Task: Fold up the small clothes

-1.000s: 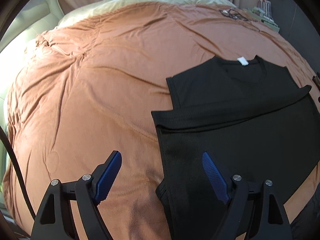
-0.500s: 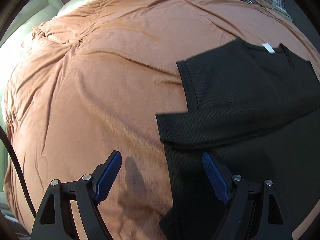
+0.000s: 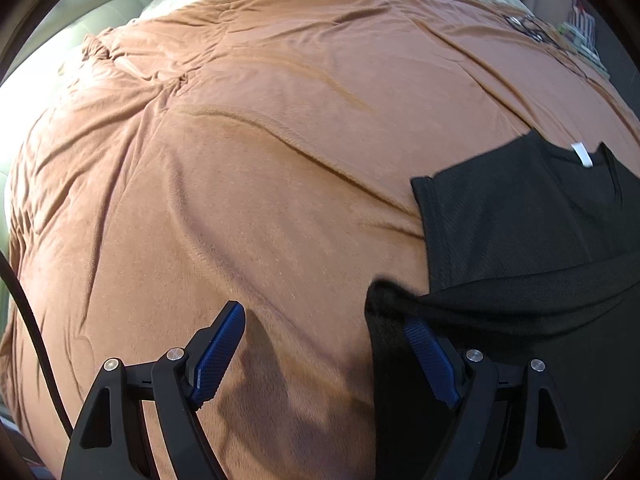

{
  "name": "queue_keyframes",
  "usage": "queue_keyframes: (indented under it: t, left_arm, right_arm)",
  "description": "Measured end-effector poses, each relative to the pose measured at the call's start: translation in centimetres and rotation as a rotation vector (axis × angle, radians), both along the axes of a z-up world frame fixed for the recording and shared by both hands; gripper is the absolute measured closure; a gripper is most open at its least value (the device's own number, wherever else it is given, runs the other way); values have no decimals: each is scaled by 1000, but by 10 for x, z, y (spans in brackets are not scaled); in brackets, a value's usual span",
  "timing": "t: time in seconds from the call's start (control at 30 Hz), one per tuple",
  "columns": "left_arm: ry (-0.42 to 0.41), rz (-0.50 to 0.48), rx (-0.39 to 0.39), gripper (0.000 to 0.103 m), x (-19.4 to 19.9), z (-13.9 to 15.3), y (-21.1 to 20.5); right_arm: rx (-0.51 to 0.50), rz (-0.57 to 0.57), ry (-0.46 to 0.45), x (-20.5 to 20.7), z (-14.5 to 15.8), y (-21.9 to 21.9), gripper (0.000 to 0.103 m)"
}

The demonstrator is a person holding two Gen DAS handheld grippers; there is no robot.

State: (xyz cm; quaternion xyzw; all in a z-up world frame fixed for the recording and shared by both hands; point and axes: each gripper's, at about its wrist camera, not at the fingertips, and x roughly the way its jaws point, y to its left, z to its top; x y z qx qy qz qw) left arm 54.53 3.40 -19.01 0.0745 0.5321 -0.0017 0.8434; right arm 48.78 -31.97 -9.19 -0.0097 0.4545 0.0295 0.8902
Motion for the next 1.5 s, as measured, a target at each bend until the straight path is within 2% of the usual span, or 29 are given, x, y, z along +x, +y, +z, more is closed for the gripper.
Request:
queue_keyframes:
  t: [0.07, 0.13, 0.3, 0.47, 0.6, 0.73, 0.83, 0.87, 0.93, 0.97, 1.0, 1.13, 1.27, 1.5]
  left_arm:
    - [-15, 7, 2, 21, 2, 1, 3]
    - [-23, 14, 4, 24, 5, 2, 6]
    - [-19, 15, -56, 36, 4, 8, 14]
    - [-34, 24, -127, 46, 2, 20, 24]
    - [-37, 24, -191, 46, 3, 24, 25]
    - [-8, 19, -202, 46, 7, 12, 15]
    - [21, 18, -218, 55, 12, -1, 8]
    - [22, 15, -220, 57, 12, -4, 5]
    - [7, 7, -212, 69, 12, -3, 1]
    - [8, -7, -227, 85, 11, -3, -1]
    - [12, -18, -237, 95, 11, -1, -3]
    - [-25, -42, -195, 98, 9, 11, -6]
    - [-56, -23, -215, 98, 10, 25, 1]
    - [-107, -12, -194, 98, 21, 41, -2]
  right_arm:
    - [8, -6, 7, 0, -1, -1, 44]
    - [20, -12, 16, 1, -2, -3, 46]
    - [78, -8, 7, -4, 5, -9, 49]
    - [190, -1, -10, -6, 13, -20, 53]
    - [237, 16, 0, -3, 7, -23, 54]
    - [243, 27, 40, 7, -9, -22, 65]
    - [257, 6, 71, 13, -19, -25, 78]
    - [273, 0, 67, 14, -19, -29, 88]
    - [300, -6, 62, 16, -15, -34, 98]
    - [303, -10, 54, 16, -13, -37, 100]
    - [303, -11, 42, 15, -10, -40, 100]
    - [287, 8, 2, 9, 2, -36, 101]
    - [267, 18, -29, 5, 14, -30, 101]
    - [250, -9, -66, 13, 22, -24, 101]
